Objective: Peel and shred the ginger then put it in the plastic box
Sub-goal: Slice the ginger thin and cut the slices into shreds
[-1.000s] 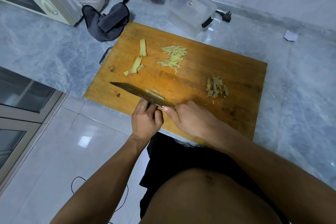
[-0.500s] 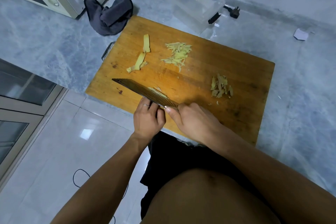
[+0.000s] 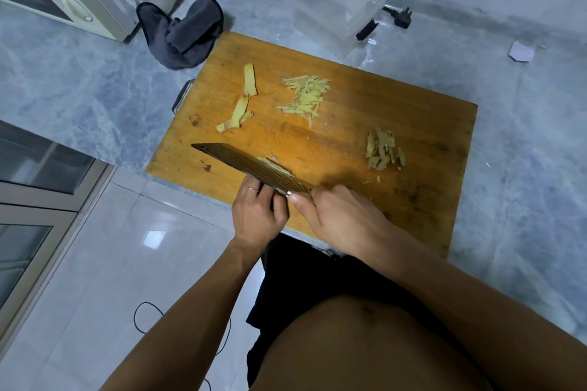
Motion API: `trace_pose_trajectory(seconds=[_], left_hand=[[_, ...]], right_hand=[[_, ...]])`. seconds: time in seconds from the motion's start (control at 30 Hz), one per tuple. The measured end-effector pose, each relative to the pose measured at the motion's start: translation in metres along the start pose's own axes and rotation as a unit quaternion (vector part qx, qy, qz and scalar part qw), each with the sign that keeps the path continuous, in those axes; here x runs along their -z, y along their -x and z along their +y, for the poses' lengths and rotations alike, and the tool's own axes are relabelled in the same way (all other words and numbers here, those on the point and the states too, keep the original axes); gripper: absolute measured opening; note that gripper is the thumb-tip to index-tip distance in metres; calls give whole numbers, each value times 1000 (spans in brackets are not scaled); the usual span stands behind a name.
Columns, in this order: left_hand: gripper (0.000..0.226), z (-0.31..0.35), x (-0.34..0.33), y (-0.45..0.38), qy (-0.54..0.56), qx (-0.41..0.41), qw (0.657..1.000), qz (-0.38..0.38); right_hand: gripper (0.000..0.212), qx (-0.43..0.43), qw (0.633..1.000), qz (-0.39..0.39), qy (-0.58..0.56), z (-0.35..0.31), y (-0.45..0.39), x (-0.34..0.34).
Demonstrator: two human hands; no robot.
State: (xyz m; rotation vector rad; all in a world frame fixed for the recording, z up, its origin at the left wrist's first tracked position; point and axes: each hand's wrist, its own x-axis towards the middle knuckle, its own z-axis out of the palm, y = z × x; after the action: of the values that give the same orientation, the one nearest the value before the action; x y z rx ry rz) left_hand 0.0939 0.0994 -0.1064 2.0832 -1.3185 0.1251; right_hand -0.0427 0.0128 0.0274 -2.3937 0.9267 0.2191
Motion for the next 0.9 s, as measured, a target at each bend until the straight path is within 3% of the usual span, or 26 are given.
trace_pose_trajectory(seconds=[0.9], left_hand=[[23, 5, 2, -4, 13, 28, 999, -31]], right_hand=[[51, -26, 998, -33, -53, 8, -8, -1]])
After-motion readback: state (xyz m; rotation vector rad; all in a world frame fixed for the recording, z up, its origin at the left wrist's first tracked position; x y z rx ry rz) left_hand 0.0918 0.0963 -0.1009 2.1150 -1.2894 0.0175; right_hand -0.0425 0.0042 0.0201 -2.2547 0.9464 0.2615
